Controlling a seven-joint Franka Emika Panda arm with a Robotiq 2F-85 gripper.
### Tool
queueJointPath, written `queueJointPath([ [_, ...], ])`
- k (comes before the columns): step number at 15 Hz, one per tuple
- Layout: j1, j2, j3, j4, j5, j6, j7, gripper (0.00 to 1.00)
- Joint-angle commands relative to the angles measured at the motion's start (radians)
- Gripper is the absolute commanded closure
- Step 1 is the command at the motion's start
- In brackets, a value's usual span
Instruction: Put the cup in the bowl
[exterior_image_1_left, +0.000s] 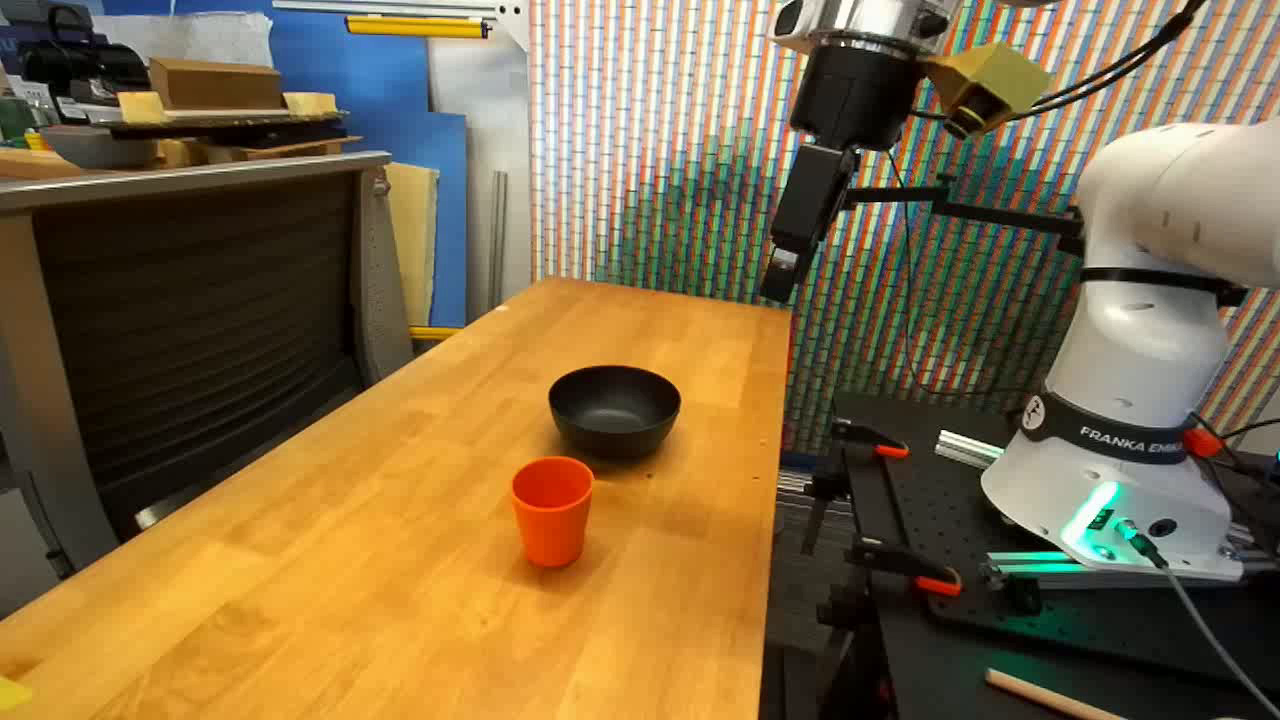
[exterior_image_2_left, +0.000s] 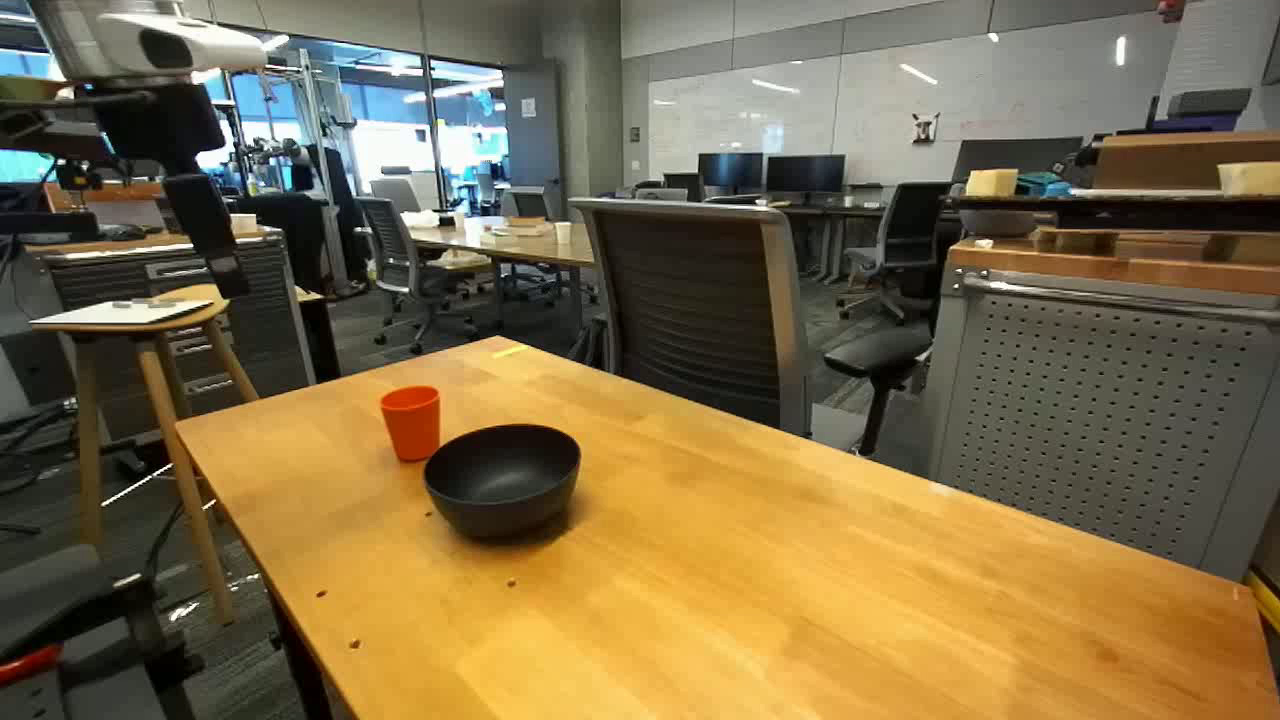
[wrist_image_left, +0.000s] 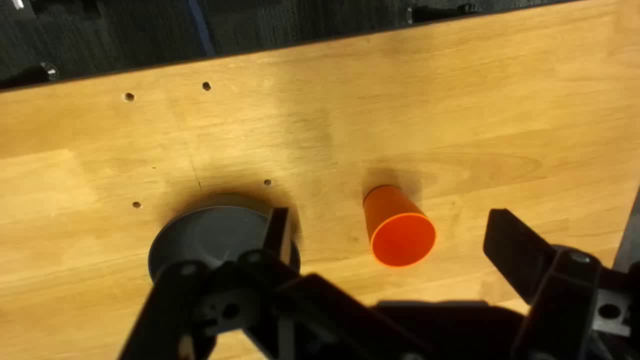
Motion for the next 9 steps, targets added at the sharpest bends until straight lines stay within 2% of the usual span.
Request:
queueJointPath([
  [1,0.004,0.001,-0.005,-0.001,-0.005,-0.004,0.003,0.00],
  [3,-0.011,0.033,0.002,0.015,-0.020,-0.011,0.012,0.00],
  [9,-0.074,0.366,0.026,0.219,-0.141,0.037,0.023,0.00],
])
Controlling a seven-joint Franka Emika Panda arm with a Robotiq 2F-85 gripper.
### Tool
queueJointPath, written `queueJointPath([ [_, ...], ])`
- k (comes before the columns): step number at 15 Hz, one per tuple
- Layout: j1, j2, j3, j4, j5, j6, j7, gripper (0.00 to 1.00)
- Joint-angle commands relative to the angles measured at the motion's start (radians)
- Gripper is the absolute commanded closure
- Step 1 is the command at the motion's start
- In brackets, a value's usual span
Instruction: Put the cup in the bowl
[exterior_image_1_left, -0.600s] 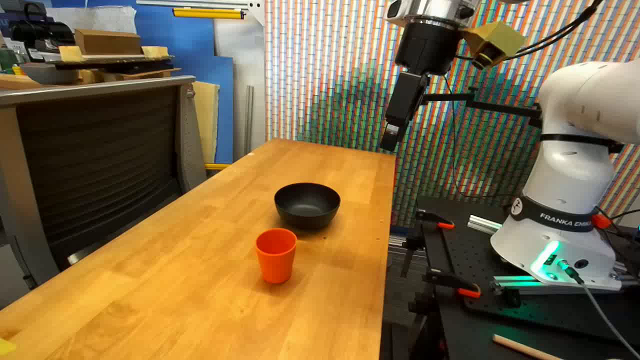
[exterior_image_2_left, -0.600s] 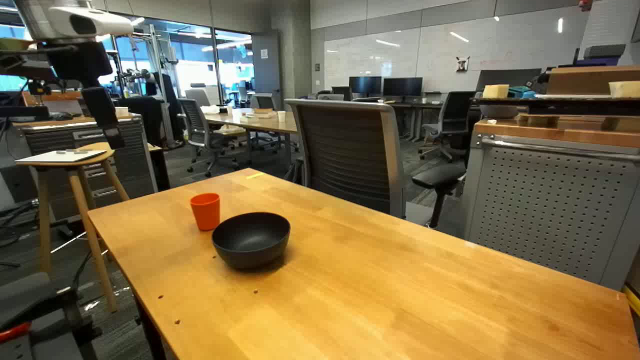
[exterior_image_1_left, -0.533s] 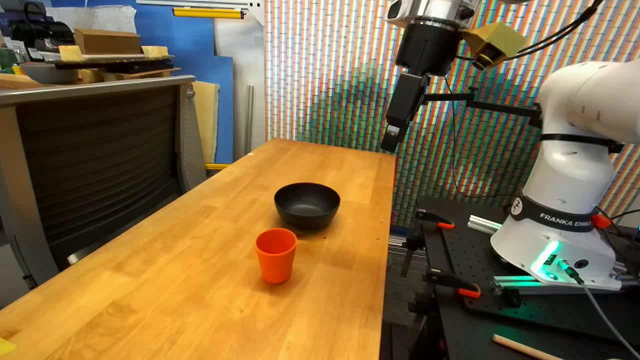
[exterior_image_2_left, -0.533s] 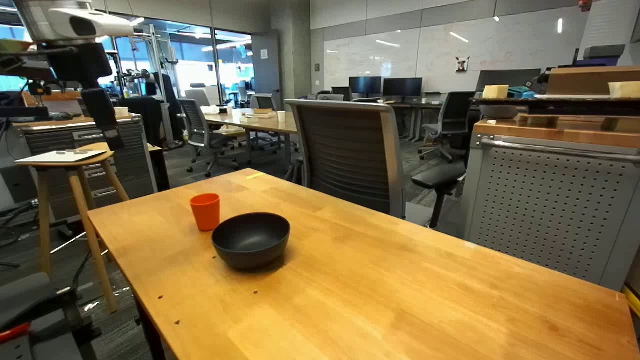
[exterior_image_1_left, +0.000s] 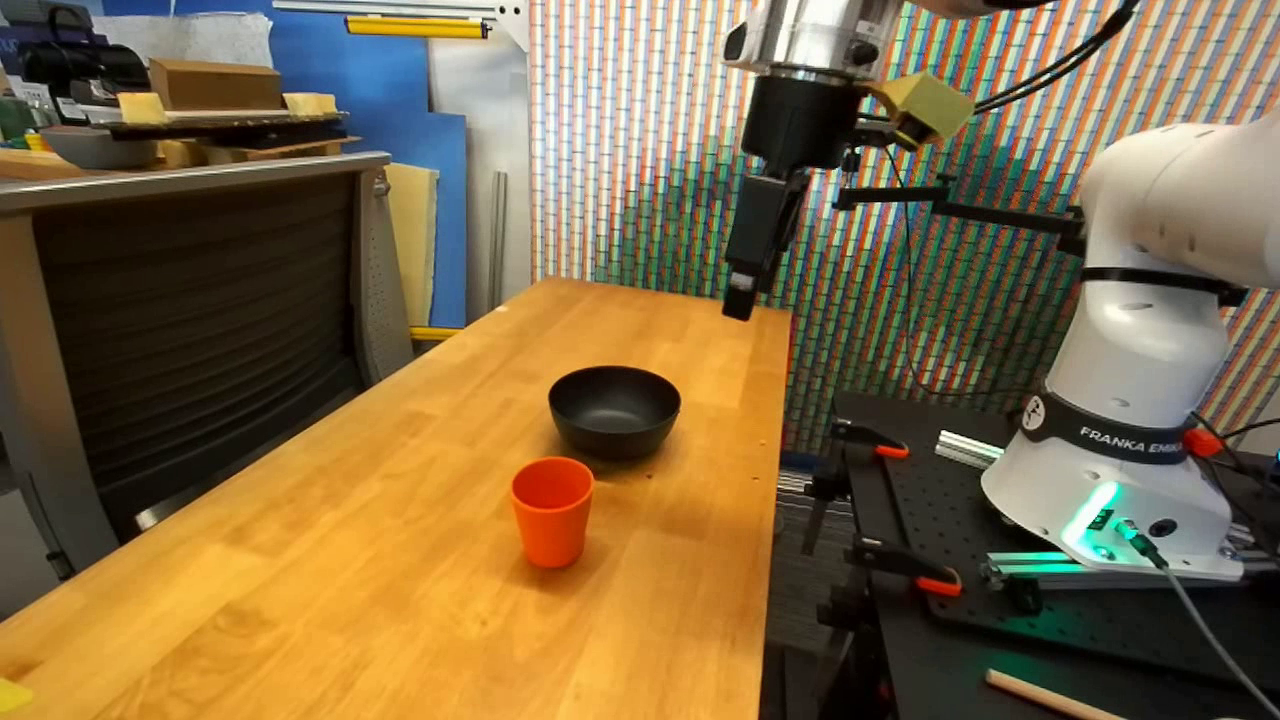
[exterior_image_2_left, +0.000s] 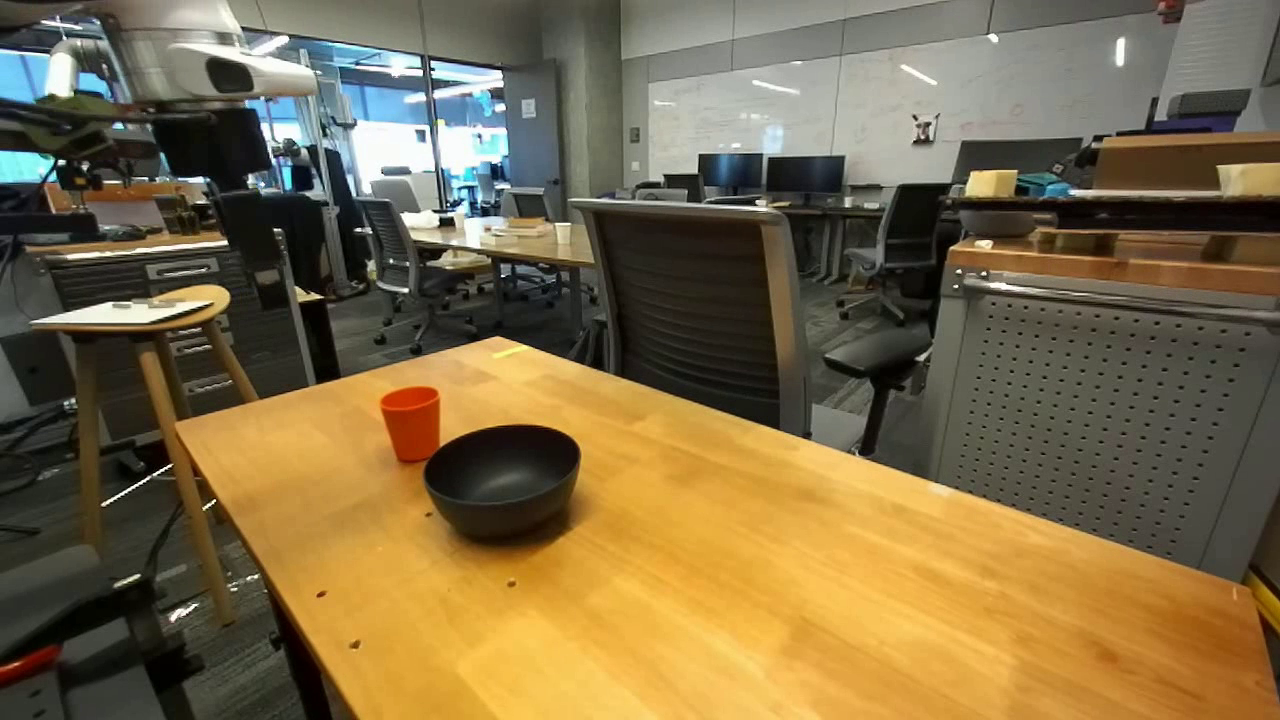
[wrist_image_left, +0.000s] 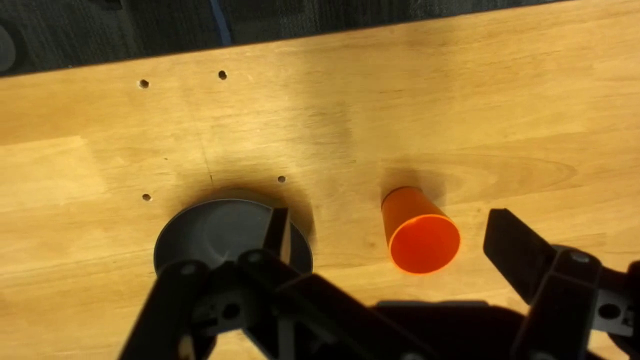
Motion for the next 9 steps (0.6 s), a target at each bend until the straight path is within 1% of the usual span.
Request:
queueJointPath([
  [1,-0.038,0.253,0.018,0.165,-0.083,0.026,0.021,0.00],
  [5,-0.031,0.494,-0.002,0.321,-0.149,0.051,0.029,0.00],
  [9,0.004,0.742,-0.039,0.507,-0.189,0.054,0.030,0.00],
])
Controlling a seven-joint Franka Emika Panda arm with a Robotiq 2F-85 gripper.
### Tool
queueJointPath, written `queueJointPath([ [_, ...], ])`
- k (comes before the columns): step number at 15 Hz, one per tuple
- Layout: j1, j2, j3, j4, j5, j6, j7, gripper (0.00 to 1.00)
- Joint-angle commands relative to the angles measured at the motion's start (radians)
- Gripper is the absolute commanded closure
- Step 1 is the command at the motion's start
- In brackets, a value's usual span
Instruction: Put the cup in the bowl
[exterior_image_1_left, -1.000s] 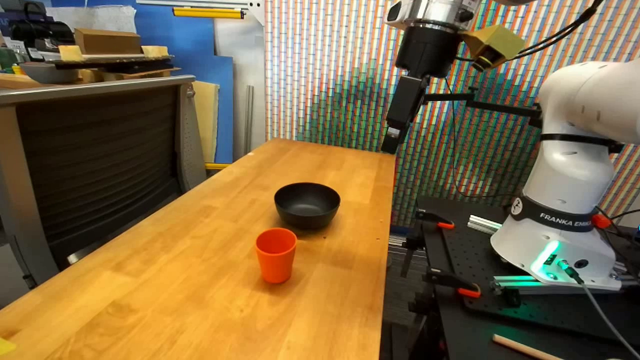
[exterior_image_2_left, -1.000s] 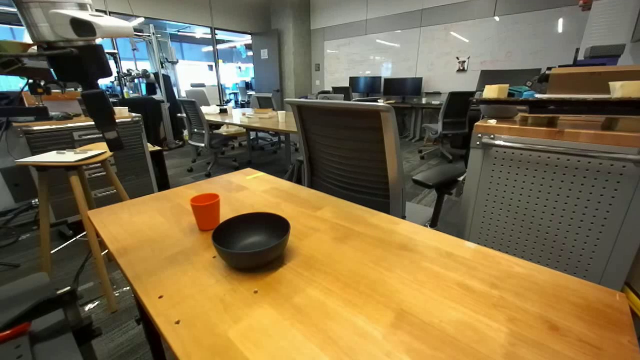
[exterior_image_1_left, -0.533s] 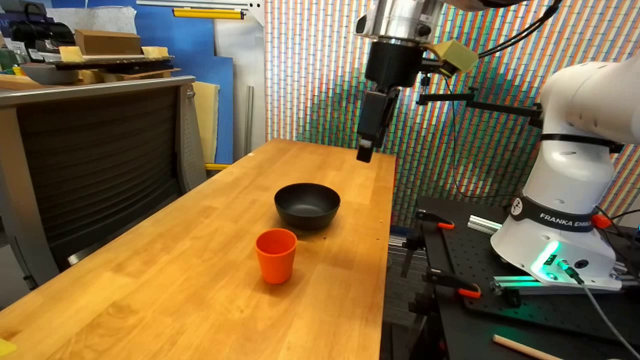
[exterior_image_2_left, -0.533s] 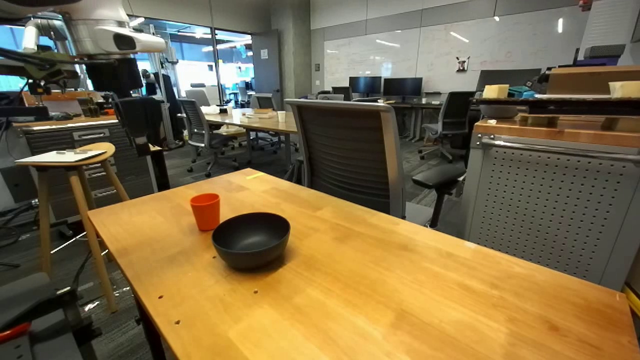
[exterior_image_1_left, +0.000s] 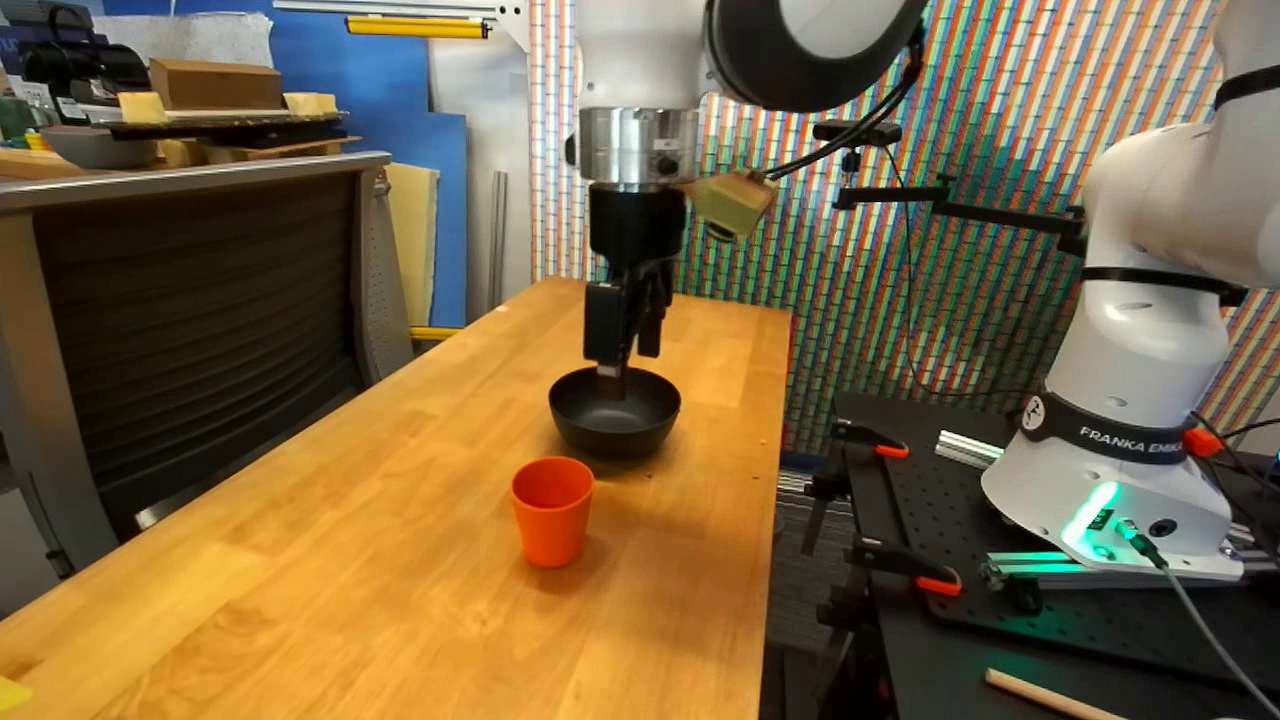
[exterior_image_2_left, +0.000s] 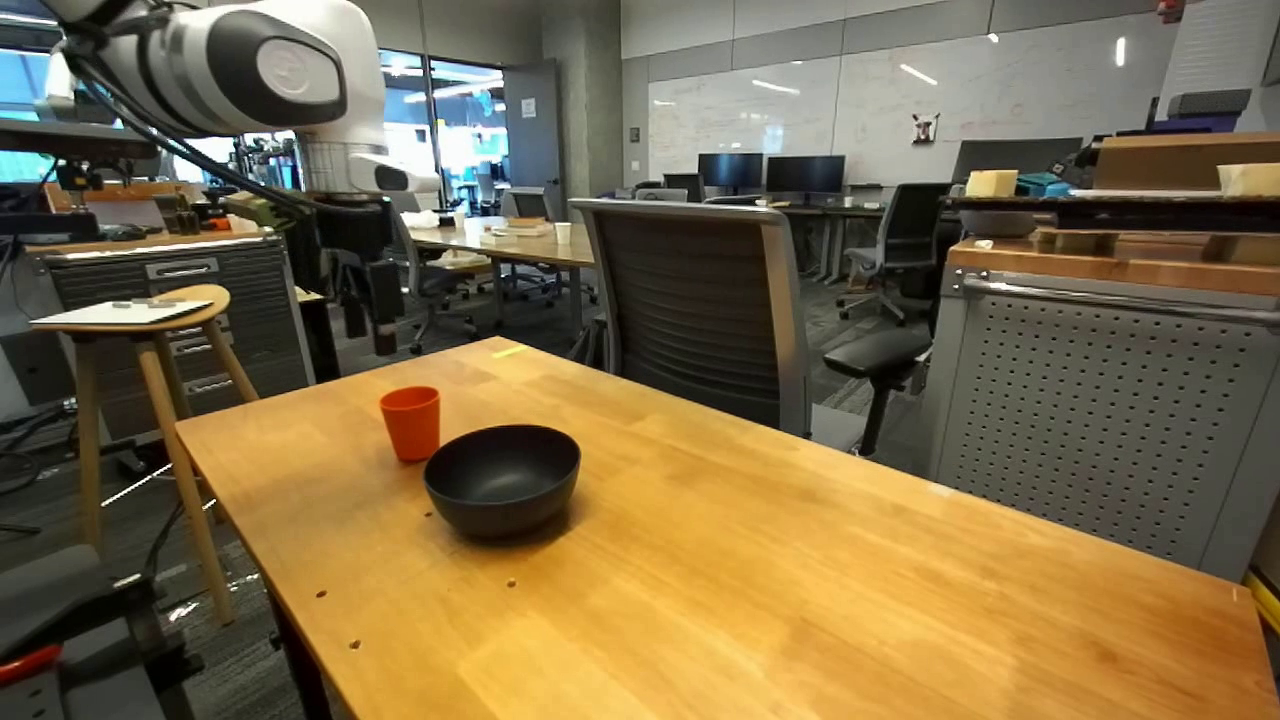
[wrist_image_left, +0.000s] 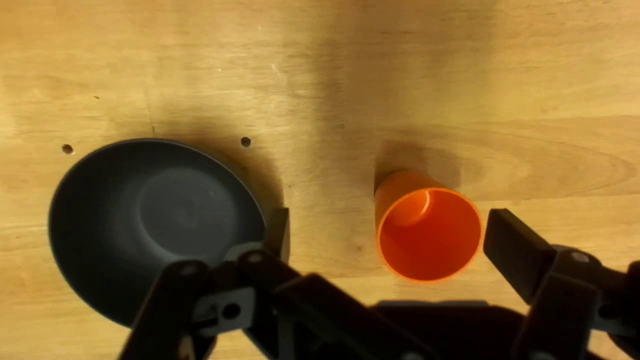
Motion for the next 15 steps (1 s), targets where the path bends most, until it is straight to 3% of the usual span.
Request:
queueJointPath([
  [1,0.041,0.255,-0.043,0.213,-0.035,0.000,0.022,0.00],
  [5,0.084,0.431,-0.093,0.353,-0.007,0.002,0.011,0.00],
  [9,0.105,0.512,-0.128,0.421,0.015,-0.021,0.003,0.00],
  [10,0.109,0.521,-0.137,0.425,0.019,-0.019,0.009,0.25],
  [12,0.105,0.533,-0.143,0.423,0.040,-0.009,0.003,0.34],
  [15,0.099,0.520,-0.144,0.400,0.076,0.001,0.001,0.58],
])
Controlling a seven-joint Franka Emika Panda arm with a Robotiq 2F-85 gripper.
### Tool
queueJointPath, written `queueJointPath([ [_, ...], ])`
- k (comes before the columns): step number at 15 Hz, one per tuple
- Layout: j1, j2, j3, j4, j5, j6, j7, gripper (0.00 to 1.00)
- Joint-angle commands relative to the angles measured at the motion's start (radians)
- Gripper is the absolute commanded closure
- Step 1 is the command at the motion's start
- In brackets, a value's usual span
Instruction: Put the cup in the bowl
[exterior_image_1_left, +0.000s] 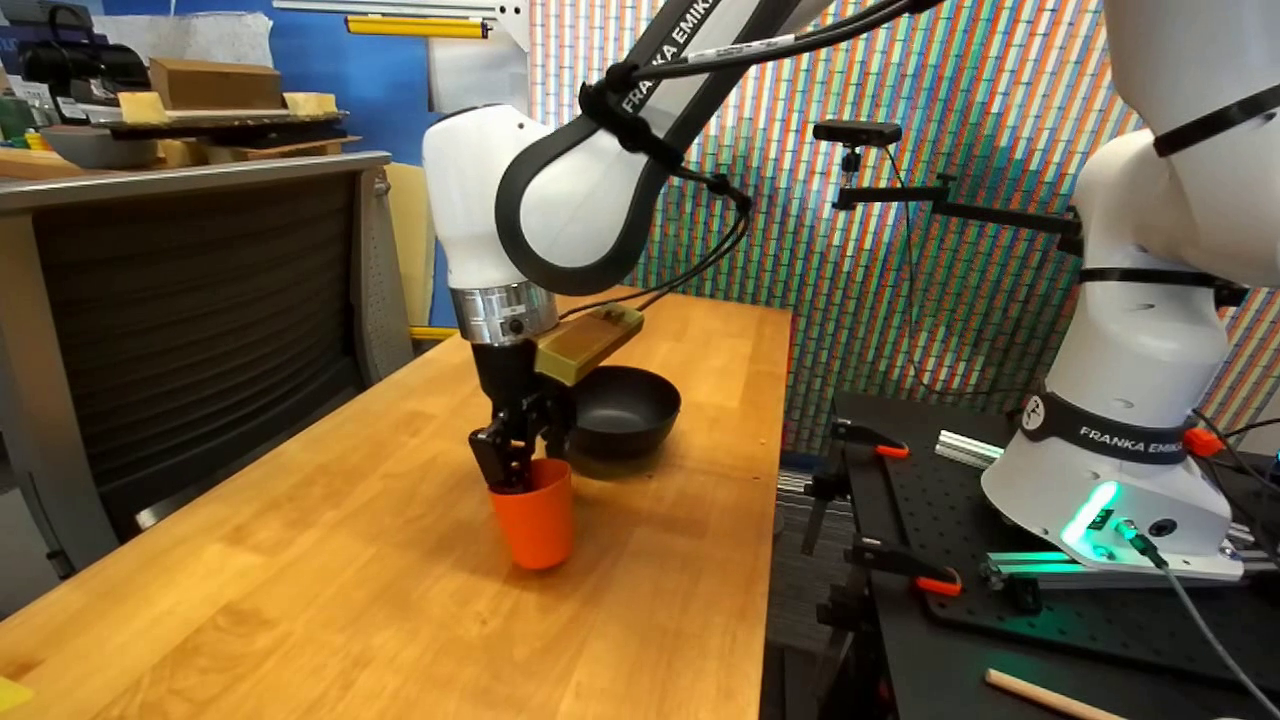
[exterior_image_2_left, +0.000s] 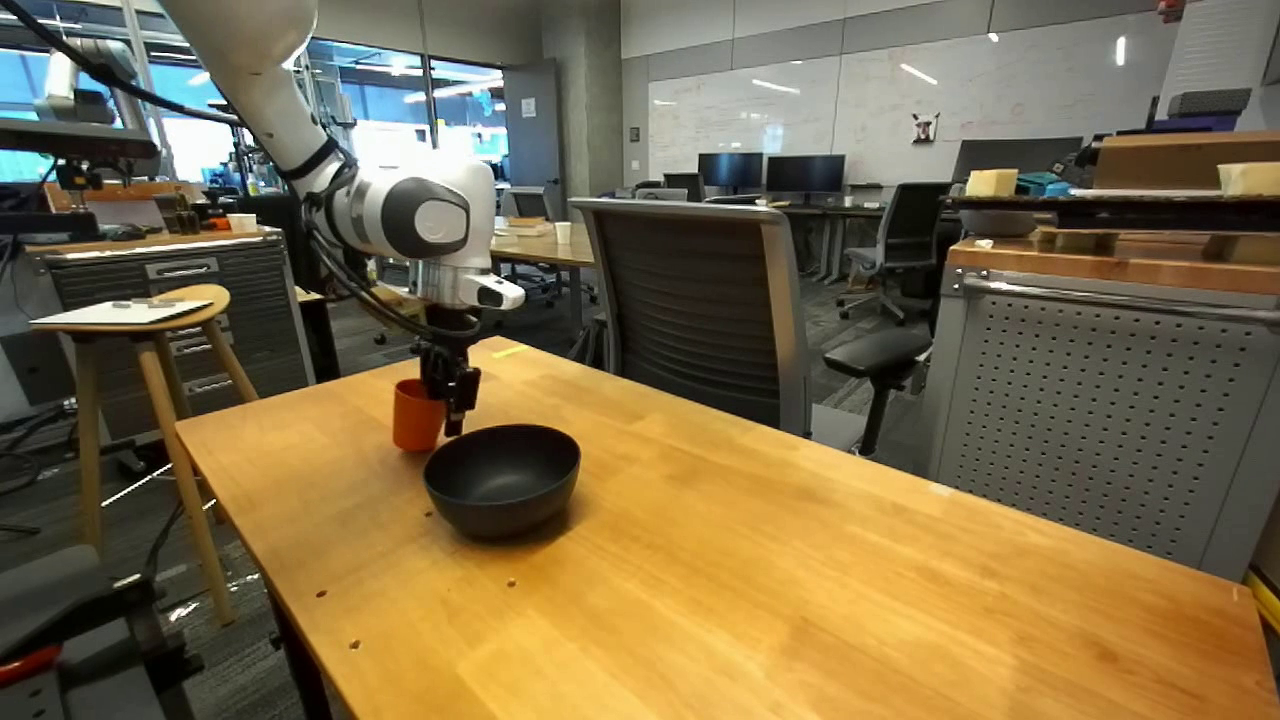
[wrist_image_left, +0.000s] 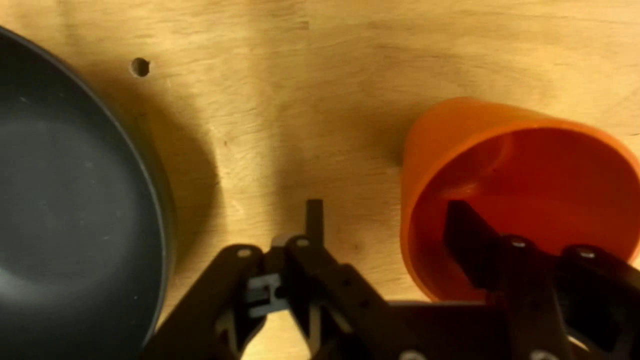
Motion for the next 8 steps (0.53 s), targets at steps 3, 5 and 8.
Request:
queueJointPath([
  [3,0.008,-0.019,-0.005,-0.010,0.083,-0.003,0.000,0.82],
  [5,0.007,-0.028,0.002,-0.023,0.111,0.002,-0.004,0.95],
  [8,0.014,-0.060,0.004,-0.046,0.138,0.013,0.007,1.00],
])
